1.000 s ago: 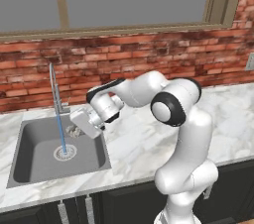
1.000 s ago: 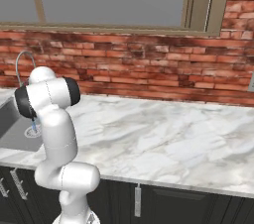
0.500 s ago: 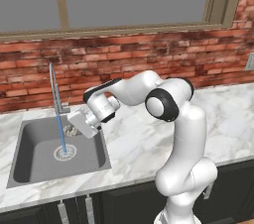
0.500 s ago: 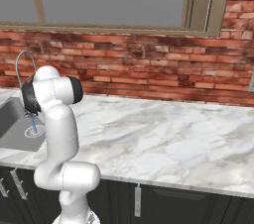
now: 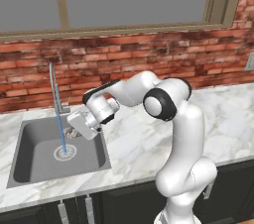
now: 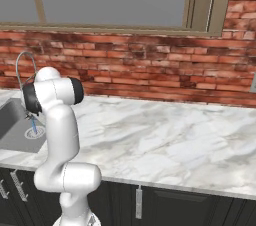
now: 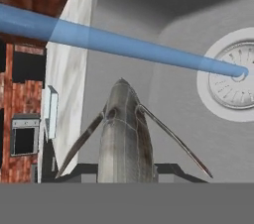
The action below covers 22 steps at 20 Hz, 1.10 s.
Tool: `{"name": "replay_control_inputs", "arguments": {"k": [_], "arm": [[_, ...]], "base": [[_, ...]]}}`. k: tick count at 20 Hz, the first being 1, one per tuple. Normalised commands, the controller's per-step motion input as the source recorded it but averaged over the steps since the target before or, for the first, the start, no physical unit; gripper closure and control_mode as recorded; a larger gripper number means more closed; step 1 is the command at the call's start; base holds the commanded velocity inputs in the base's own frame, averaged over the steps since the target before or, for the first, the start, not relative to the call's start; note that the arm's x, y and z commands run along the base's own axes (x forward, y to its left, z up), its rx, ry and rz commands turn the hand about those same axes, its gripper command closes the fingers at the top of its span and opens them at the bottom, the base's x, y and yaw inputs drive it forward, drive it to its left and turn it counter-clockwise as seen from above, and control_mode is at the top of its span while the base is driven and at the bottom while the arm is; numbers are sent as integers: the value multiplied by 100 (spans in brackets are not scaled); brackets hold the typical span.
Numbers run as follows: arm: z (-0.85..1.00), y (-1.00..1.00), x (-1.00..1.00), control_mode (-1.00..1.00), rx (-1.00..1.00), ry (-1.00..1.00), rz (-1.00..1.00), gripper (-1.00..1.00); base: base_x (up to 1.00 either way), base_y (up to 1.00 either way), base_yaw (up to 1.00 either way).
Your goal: Take the fish out of the fridge, briefly rinse it in the sink, and place it on the tray next to the sink.
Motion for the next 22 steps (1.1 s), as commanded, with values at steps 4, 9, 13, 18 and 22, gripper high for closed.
{"name": "replay_control_inputs", "arguments": {"k": [4, 9, 13, 18, 22], "arm": [[-7, 1, 16, -100, 0, 0, 0, 100], [0, 10, 18, -100, 0, 0, 0, 100], [-1, 11, 23, -100, 0, 0, 0, 100], [-2, -4, 25, -100, 2, 0, -4, 100], [-1, 0, 35, -100, 0, 0, -7, 100]], "base": [[0, 0, 0], [0, 0, 0], [0, 0, 0], [0, 0, 0], [0, 0, 0]]}}
